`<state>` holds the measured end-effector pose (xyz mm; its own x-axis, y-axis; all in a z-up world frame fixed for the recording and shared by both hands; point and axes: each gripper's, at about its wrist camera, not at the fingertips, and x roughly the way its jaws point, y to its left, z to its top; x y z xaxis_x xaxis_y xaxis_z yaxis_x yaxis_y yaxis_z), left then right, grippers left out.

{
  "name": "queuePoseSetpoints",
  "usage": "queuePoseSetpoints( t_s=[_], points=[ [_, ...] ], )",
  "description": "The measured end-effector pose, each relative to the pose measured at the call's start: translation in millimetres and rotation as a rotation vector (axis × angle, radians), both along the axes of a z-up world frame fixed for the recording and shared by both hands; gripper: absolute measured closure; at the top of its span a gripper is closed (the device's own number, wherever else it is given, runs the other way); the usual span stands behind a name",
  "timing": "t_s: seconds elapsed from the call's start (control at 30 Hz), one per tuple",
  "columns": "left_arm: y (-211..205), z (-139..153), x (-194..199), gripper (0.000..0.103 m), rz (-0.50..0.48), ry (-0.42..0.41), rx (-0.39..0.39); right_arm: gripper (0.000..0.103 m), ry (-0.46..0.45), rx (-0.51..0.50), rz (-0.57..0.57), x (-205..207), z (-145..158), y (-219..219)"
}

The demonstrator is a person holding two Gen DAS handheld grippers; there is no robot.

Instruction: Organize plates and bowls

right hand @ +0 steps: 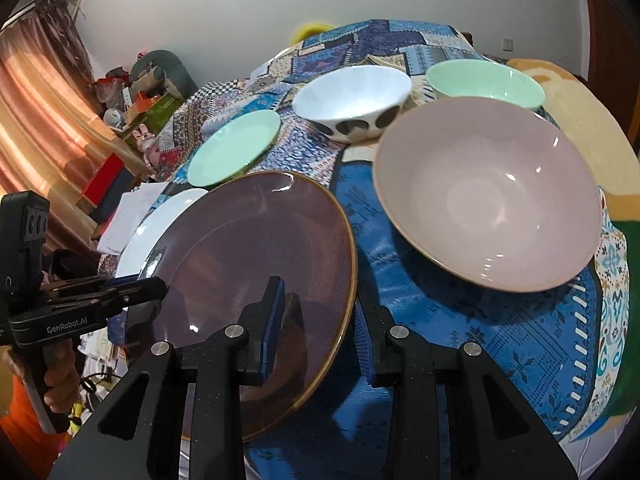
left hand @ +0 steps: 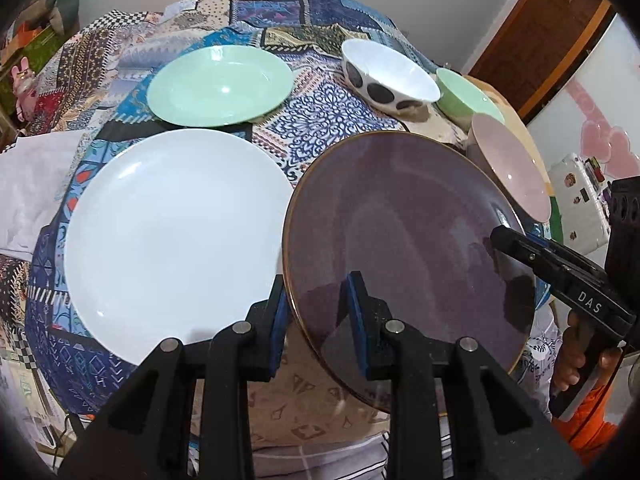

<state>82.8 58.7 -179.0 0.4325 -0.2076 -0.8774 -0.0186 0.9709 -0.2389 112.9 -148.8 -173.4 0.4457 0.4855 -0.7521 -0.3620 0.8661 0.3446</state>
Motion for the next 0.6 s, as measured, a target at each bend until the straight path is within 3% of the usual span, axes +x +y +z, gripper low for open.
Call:
queuePoseSetpoints(
  t_s=[0.6],
  points=[
    [-18, -19, 27, 0.075, -0.044, 0.024, 0.043, 0.073, 0.044, 0.004, -0.032, 11, -18, -19]
  ],
)
